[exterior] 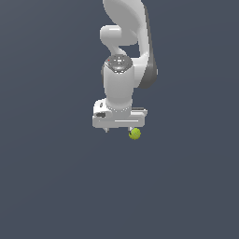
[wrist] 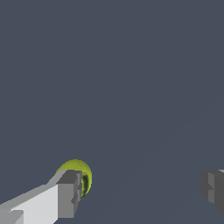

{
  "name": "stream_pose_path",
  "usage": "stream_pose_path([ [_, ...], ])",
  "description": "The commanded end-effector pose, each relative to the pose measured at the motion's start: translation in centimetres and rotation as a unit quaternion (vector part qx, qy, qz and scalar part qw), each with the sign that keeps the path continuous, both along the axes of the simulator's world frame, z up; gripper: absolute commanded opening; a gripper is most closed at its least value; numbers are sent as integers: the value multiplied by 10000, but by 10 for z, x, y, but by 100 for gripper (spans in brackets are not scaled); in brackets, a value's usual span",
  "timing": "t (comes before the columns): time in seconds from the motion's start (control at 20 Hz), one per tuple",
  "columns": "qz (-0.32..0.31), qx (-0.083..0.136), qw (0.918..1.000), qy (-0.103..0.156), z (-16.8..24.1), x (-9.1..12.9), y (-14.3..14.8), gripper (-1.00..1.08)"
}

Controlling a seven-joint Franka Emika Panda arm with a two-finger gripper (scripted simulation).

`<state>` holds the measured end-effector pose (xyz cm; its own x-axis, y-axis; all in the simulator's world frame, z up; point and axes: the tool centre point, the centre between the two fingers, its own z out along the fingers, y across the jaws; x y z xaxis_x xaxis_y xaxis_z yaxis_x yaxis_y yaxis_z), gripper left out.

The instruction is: Pick up the object and move it to a goal position.

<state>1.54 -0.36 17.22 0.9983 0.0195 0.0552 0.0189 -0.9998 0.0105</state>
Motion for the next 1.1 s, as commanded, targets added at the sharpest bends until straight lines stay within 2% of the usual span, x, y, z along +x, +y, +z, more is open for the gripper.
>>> stream_pose_path([
  [0.0, -81, 8, 10000, 7, -2, -1, 3, 100],
  [0.55, -899, 77, 9959, 67, -22, -15, 25, 100],
  [1.05, -2014, 134, 9793, 149, -47, -36, 53, 100],
])
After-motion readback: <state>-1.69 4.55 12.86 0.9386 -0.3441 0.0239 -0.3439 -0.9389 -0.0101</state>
